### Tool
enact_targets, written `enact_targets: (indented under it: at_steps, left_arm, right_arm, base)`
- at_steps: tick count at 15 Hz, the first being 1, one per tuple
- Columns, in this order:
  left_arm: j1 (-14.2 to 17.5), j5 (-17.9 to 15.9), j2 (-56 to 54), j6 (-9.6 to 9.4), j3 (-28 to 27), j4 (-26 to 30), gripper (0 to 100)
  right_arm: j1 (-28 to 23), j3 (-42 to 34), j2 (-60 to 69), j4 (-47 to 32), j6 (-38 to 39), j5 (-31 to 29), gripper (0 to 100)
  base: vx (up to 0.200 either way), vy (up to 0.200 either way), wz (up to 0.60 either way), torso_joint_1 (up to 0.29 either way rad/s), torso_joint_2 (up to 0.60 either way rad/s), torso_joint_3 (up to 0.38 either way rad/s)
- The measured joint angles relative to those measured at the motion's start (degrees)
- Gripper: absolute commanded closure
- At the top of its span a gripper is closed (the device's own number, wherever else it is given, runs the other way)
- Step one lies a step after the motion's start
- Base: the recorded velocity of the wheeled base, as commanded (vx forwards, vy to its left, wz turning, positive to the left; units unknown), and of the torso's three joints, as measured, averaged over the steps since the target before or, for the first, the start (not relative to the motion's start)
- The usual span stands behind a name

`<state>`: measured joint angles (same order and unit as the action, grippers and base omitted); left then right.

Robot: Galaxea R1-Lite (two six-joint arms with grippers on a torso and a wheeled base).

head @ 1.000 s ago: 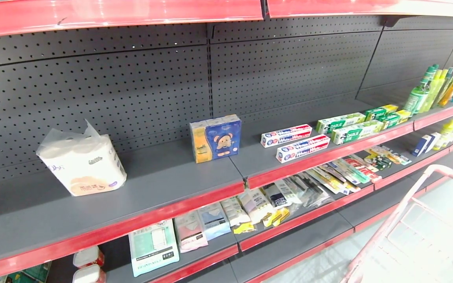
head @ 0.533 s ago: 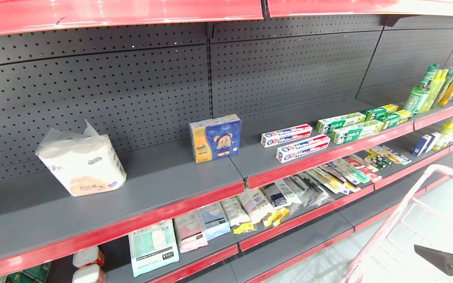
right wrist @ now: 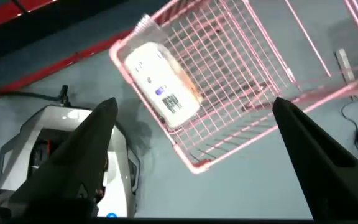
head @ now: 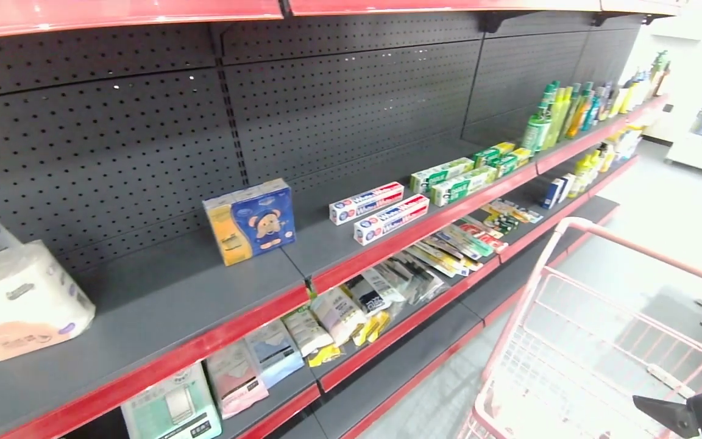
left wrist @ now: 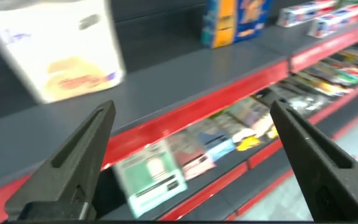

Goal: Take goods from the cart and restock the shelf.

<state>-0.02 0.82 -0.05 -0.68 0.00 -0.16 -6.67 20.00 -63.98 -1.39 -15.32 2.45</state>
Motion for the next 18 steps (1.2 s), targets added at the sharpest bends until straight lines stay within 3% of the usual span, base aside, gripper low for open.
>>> enact_targets:
  at_steps: [10,14,18]
  left_arm:
    - [0.02,-0.02,0.0,-0.02,0.0,0.02,0]
    - [0.0,-0.06,0.0,-0.02,0.0,0.05,0]
    - [0.07,-0.06,0.0,0.0,0.0,0.0,0]
  right_arm:
    - [-0.05,0.06,-0.2,-0.55,-2.68,-0.1,0]
    - [0.41,1.0,-3.13,-0.11,-3.3,0.22,0]
    - [5.19,6.25,-13.06,5.29,-3.63,0.33,0]
  base:
    - [0.0,0.0,-0.6,-0.028,0.07,0.038]
    - [0.0,0.0,0.0,0.0,0.0,0.0]
    - [0.0,0.0,0.0,0.0,0.0,0.0]
